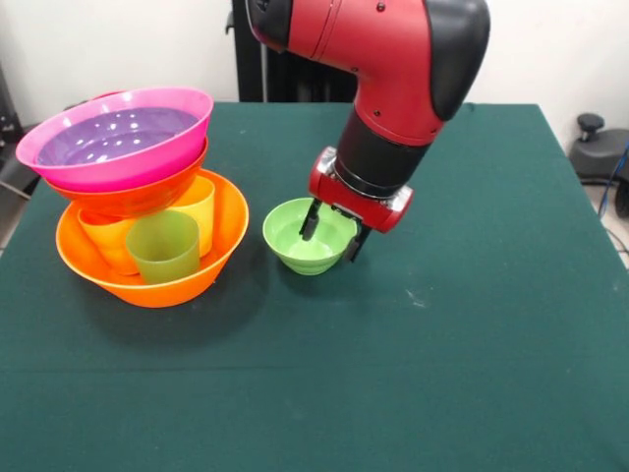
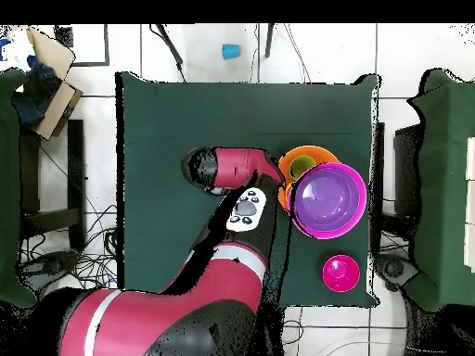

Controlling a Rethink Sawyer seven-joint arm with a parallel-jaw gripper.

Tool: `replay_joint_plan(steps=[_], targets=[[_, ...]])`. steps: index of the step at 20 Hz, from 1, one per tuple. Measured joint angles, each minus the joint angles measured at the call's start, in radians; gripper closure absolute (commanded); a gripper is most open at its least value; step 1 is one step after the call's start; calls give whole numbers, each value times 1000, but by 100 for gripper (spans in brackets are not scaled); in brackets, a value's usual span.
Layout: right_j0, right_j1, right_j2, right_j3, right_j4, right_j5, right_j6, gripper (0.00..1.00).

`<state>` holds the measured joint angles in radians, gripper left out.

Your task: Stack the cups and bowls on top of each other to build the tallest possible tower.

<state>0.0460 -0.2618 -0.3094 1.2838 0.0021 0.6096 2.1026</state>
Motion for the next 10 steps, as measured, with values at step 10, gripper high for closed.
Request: replay_joint_plan(steps=[10], targets=[[-14, 32, 0, 64, 0, -187, 0, 0]])
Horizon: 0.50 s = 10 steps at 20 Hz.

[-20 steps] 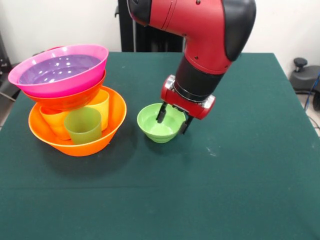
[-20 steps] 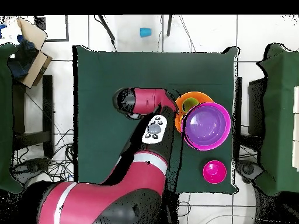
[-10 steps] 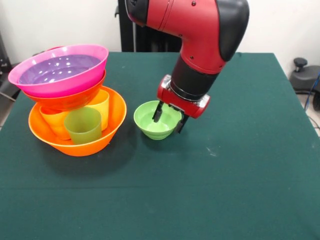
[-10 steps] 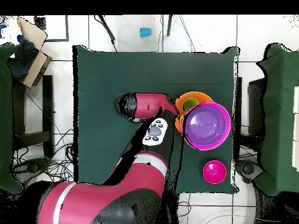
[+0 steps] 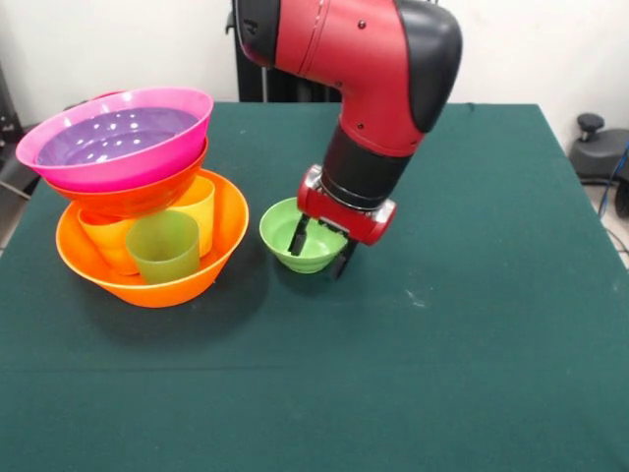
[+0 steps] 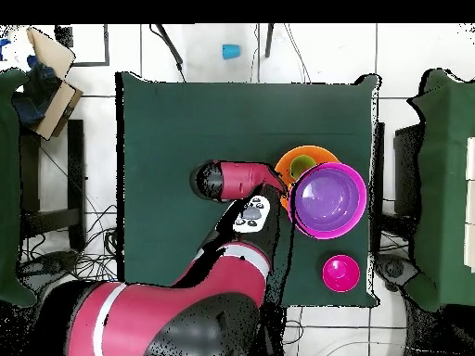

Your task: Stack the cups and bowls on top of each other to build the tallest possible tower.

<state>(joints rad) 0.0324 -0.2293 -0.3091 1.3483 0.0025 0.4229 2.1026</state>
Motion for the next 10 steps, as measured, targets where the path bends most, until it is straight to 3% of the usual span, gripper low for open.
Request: replay_joint_plan(steps=[2, 3, 10], targets=[[-4, 8, 0, 10, 0, -22, 0, 0], [-9, 8, 1, 15, 1, -39, 0, 100], [-26, -18, 5, 33, 3, -39, 0, 100]])
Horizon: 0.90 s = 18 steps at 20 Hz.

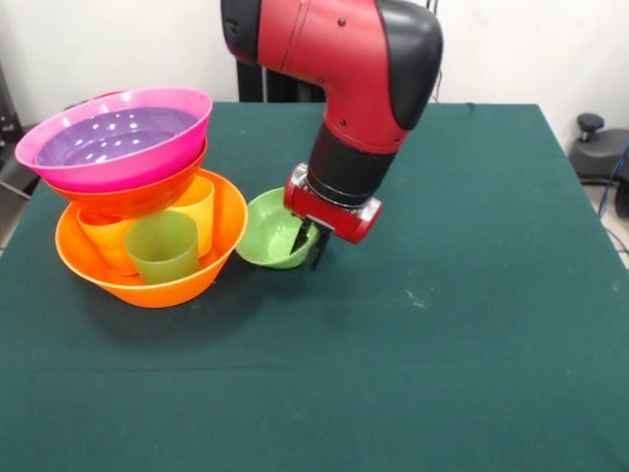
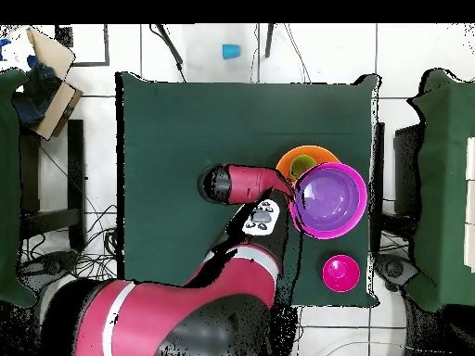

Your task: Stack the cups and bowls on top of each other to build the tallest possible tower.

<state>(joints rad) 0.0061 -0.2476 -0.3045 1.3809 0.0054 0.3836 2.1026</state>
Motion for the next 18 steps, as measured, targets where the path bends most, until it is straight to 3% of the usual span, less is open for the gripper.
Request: replay_joint_plan(steps=[3, 9, 11, 18], targets=[[2, -38, 1, 20, 15, 40, 0, 100], [7, -128, 0, 26, 38, 254, 0, 100], [5, -187, 0, 18, 47, 420, 0, 100], [-4, -305, 0, -56, 57, 785, 0, 100]])
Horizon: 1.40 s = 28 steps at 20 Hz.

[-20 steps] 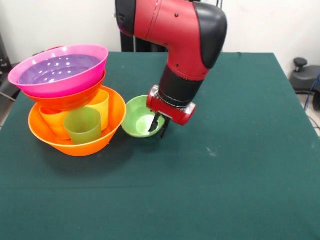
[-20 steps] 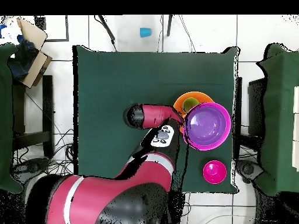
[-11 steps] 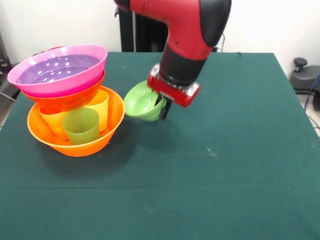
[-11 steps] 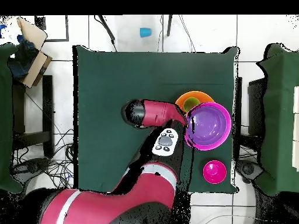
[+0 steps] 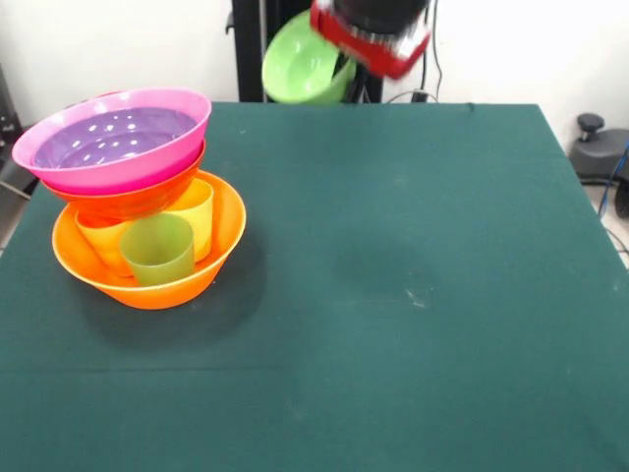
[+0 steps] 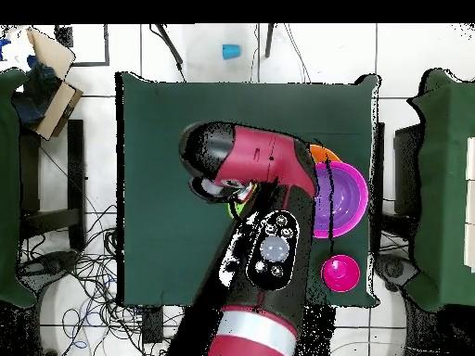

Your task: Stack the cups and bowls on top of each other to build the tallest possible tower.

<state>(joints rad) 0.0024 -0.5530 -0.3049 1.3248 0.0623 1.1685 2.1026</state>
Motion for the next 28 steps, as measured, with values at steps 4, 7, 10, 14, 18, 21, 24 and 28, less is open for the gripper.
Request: replay_joint_plan(steps=[4, 7, 10, 14, 18, 21, 24, 28], targets=[[-13, -49, 5, -58, 14, 138, 0, 100], [-28, -79, 10, -109, 33, 206, 0, 100], [-37, -92, 13, -144, 37, 238, 0, 100], [-52, -106, 15, -214, 34, 303, 0, 100], [-59, -115, 13, -304, 2, 358, 0, 100], [-64, -115, 13, -352, -18, 361, 0, 100], [-83, -113, 15, -408, -43, 359, 0, 100], [-122, -112, 18, -441, -64, 326, 0, 100]])
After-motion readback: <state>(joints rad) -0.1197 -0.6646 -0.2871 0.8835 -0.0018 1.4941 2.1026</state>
